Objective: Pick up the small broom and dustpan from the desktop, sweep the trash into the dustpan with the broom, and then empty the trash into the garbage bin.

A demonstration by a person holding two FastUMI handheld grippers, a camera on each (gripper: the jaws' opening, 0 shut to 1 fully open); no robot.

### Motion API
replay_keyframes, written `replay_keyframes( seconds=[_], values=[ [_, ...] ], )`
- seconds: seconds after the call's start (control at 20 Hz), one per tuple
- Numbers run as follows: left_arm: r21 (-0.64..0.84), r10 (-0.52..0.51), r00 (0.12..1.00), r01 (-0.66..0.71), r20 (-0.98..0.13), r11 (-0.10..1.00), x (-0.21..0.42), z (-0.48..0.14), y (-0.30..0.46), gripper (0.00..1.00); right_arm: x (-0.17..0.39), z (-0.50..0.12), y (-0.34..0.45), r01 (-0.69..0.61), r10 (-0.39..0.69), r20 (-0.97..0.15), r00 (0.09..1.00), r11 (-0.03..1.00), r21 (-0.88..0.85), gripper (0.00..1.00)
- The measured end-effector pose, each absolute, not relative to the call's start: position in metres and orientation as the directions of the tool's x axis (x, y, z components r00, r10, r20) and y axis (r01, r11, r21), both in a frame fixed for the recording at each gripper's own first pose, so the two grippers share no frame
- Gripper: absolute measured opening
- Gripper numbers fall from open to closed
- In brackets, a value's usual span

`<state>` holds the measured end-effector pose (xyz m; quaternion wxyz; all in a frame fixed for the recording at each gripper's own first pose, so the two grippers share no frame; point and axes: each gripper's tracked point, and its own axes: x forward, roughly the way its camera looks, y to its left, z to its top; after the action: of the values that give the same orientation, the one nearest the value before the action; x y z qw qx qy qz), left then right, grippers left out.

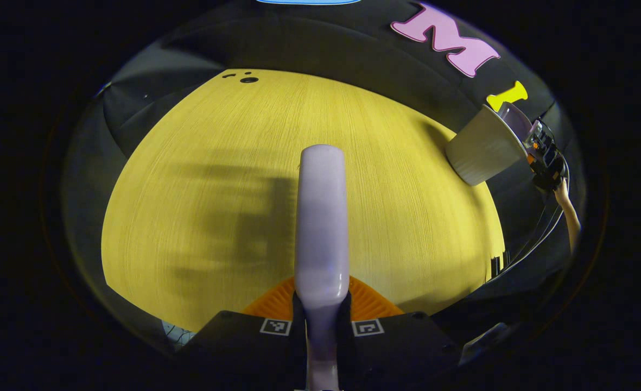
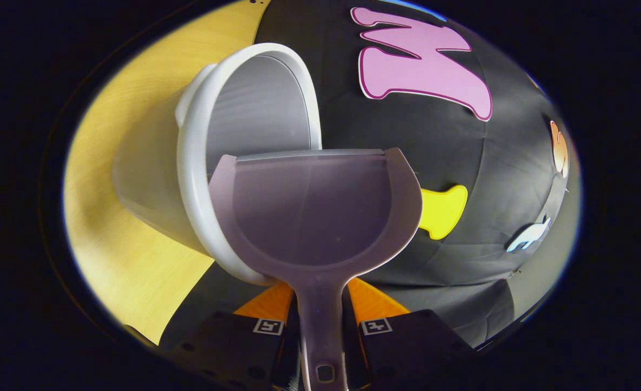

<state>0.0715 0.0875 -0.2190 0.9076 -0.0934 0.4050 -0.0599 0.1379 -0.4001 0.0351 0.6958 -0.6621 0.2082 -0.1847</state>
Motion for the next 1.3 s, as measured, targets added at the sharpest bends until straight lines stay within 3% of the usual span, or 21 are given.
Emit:
replay_keyframes(
  seconds=[0.3, 0.6, 0.65, 0.9, 1.3],
  values=[
    [-0.208, -0.170, 0.680, 0.026, -0.714, 0.978, 0.071, -0.217, 0.085, 0.25, 0.135, 0.028, -0.395, 0.027, -0.542, -0.185, 0.820, 0.360, -0.933, 0.39],
    [-0.232, -0.177, 0.709, 0.020, -0.683, 0.973, 0.068, -0.204, 0.076, 0.27, 0.128, 0.028, -0.386, 0.150, -0.513, -0.300, 0.804, 0.664, -0.733, 0.34],
    [-0.232, -0.176, 0.715, 0.019, -0.677, 0.973, 0.067, -0.201, 0.077, 0.27, 0.128, 0.033, -0.383, 0.173, -0.502, -0.294, 0.813, 0.691, -0.701, 0.39],
    [-0.255, -0.164, 0.736, -0.012, -0.657, 0.967, 0.064, -0.192, 0.072, 0.26, 0.129, 0.062, -0.357, 0.255, -0.442, -0.244, 0.863, 0.798, -0.546, 0.36],
    [-0.266, -0.156, 0.770, -0.018, -0.619, 0.964, 0.064, -0.184, 0.068, 0.27, 0.137, 0.109, -0.301, 0.177, -0.249, -0.272, 0.930, 0.948, -0.263, 0.37]
  ],
)
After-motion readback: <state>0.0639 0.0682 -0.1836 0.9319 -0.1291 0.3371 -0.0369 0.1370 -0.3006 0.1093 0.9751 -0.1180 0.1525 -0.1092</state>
